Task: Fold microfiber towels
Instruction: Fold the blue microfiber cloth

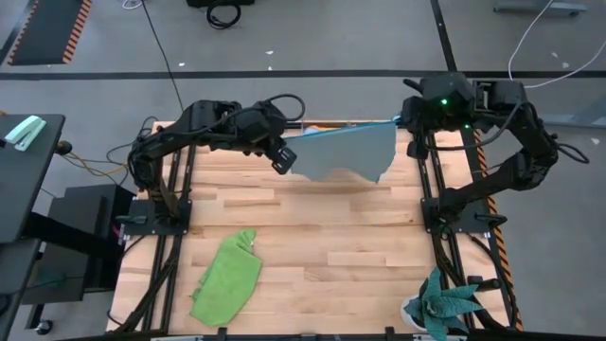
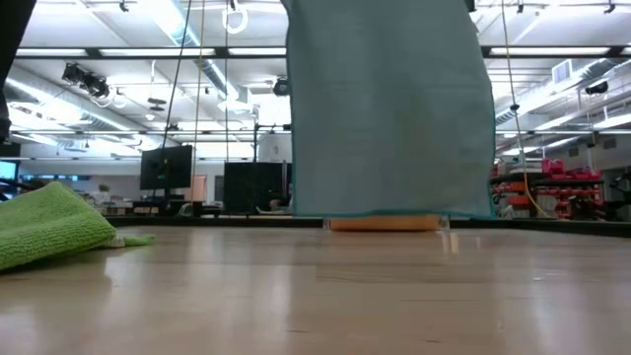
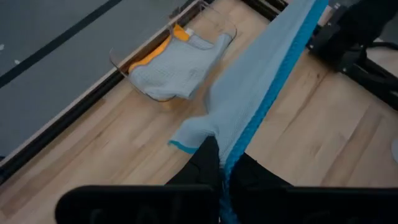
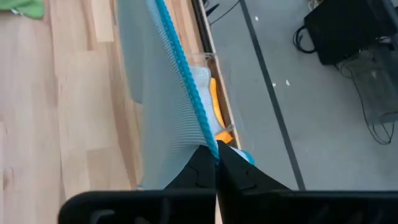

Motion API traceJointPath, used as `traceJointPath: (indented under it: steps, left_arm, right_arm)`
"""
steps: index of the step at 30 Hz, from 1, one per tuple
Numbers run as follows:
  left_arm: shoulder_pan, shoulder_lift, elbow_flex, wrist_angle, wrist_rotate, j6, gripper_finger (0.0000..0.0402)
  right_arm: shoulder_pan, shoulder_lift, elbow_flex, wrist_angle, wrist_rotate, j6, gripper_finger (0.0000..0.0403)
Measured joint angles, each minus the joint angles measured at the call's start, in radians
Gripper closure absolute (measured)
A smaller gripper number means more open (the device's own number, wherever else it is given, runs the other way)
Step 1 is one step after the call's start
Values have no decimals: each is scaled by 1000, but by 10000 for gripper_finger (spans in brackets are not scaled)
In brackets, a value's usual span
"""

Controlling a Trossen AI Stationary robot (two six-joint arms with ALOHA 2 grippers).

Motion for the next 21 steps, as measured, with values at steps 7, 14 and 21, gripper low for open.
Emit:
traceJointPath:
  steps: [7,14,21]
  left_arm:
    - [-19,-2,0,-60,-4,38,400]
    - [-12,-2,-1,-86,22,105,400]
    - [46,3,-1,-75,14,164,400]
  right_arm:
    - [1,25,-82,-5,-45,5,403]
    - [1,32,-172,23,-33,-56,403]
    - [-29,66,-93,40,52,-90,403]
